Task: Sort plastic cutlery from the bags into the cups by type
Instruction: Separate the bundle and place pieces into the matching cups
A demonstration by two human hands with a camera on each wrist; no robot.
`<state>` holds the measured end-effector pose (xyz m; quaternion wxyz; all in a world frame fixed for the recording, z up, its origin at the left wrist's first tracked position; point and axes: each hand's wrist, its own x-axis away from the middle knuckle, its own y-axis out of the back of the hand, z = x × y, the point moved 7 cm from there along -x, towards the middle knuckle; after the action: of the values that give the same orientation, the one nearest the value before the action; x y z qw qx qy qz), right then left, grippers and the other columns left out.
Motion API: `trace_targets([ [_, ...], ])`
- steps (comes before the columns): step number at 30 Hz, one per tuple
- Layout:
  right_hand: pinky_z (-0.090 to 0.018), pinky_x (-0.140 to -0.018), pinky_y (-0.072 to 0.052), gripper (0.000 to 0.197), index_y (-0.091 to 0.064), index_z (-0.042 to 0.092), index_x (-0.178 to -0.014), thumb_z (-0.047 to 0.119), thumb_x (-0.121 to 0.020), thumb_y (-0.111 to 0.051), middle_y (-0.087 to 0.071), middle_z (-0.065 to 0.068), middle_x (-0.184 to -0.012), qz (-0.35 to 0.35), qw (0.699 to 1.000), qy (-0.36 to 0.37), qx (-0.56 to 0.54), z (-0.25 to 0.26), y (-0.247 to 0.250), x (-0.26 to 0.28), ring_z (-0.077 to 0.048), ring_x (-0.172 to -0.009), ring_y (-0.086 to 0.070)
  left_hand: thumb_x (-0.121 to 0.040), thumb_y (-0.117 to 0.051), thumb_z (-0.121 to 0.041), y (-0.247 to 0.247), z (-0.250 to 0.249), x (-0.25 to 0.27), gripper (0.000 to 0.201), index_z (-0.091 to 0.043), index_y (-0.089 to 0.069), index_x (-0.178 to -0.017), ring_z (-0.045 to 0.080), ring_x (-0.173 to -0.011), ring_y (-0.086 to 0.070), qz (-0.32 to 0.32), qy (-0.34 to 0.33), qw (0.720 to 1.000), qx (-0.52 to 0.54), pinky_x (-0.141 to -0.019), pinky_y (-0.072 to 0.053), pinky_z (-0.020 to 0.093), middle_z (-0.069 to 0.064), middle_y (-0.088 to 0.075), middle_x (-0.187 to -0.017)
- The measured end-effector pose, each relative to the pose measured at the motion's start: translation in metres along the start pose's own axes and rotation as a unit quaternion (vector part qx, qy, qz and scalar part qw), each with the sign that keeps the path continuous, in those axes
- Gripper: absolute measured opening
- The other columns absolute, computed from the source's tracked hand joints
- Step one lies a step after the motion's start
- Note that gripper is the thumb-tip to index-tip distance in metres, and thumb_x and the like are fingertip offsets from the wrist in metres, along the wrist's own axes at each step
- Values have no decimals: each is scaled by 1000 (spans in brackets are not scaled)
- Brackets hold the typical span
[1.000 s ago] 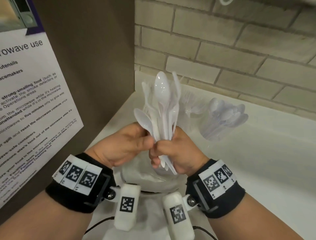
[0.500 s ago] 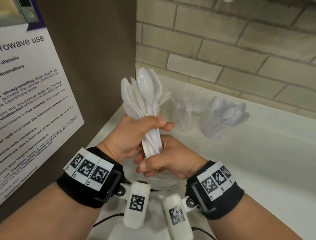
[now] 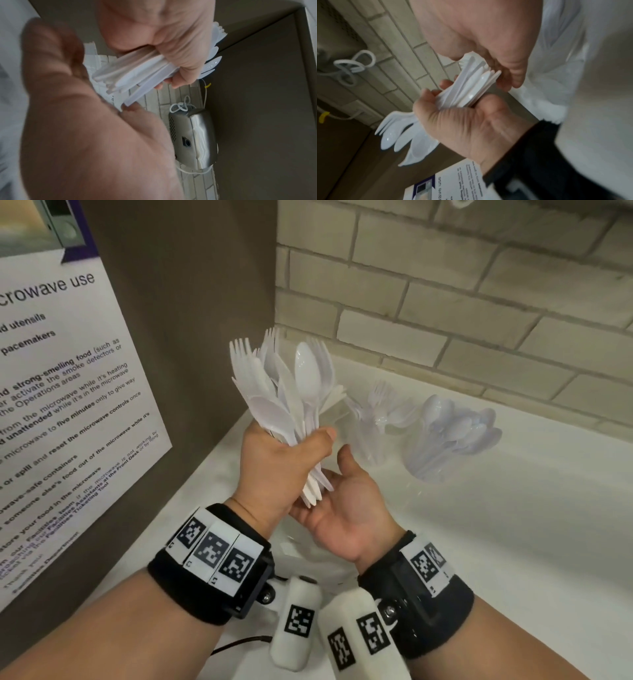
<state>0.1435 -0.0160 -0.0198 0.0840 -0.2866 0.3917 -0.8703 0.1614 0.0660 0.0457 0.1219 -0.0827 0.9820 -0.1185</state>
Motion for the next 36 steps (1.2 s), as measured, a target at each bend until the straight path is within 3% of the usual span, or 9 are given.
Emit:
trace_targets([
  [5, -40, -99, -47, 68, -50, 12, -137, 61, -96, -27, -62, -10, -128, 20, 1000, 12, 11, 2, -3, 1, -25, -117, -59, -74, -74, -9, -3, 0, 1, 12, -9, -67, -84, 19, -69, -69, 5, -7, 1000, -19, -67, -56, 34, 2, -70, -69],
  [9, -43, -110, -39, 74, -52, 8, -133, 64, -92, -25, -65, -8, -124, -37, 961, 105, 253, 36, -2, 15, -21, -121, -58, -79, -71, -9, 11, -6, -5, 9, -12, -64, -76, 13, -62, -66, -14, -52, 996, -73, -64, -54, 26, -5, -67, -62],
  [12, -41, -104, -46, 59, -56, 18, -128, 60, -90, -39, -65, 1, -121, -81, 874, 280, 388, 89, -22, 42, -12, -109, -64, -74, -71, -20, 21, 4, -8, 18, -5, -62, -81, 17, -65, -65, -24, -44, 993, -106, -68, -55, 30, -1, -65, -67],
  [15, -36, -108, -41, 55, -38, 25, -143, 36, -93, -58, -51, 5, -140, 1, 726, 477, 496, 120, -74, 76, -4, -125, -51, -73, -73, -18, 17, 17, -6, 29, -4, -63, -95, 17, -69, -66, -1, -17, 990, -138, -69, -55, 28, 1, -67, -75],
  [19, -39, -114, -33, 49, -42, 9, -142, 18, -96, -56, -49, 2, -142, 76, 552, 508, 657, 120, -111, 72, -12, -133, -45, -74, -75, -14, 5, 25, 0, 29, -9, -62, -99, 11, -66, -64, 37, 12, 986, -161, -62, -51, 20, -7, -66, -72],
  [22, -46, -108, -38, 30, -64, 21, -123, 27, -97, -52, -66, 12, -118, 80, 563, 436, 698, 115, -107, 54, -7, -116, -58, -74, -76, -11, -1, 25, 2, 27, -10, -63, -97, 7, -64, -63, 57, 23, 986, -155, -60, -48, 17, -11, -65, -69],
  [27, -13, -97, -42, 24, -60, 21, -120, 18, -97, -52, -61, 14, -118, -1, 585, 462, 667, 127, -94, 61, 3, -112, -55, -71, -76, -17, 1, 26, 3, 31, -9, -61, -97, 12, -63, -63, 53, 40, 989, -135, -61, -48, 22, -5, -65, -71],
  [33, -14, -85, -43, 7, -69, 17, -84, 23, -86, -68, -65, 7, -106, -71, 584, 459, 666, 127, -81, 58, -2, -98, -58, -65, -77, -20, -1, 25, 5, 36, -13, -59, -95, 26, -71, -69, 68, 56, 988, -125, -67, -59, 42, 3, -67, -76],
  [36, -24, -78, -49, 9, -67, 11, -81, 17, -86, -63, -66, 0, -92, -84, 603, 491, 623, 131, -86, 63, -7, -85, -60, -65, -78, -17, -3, 28, 6, 34, -14, -57, -92, 20, -59, -63, 86, 62, 987, -125, -58, -52, 32, -1, -63, -68],
])
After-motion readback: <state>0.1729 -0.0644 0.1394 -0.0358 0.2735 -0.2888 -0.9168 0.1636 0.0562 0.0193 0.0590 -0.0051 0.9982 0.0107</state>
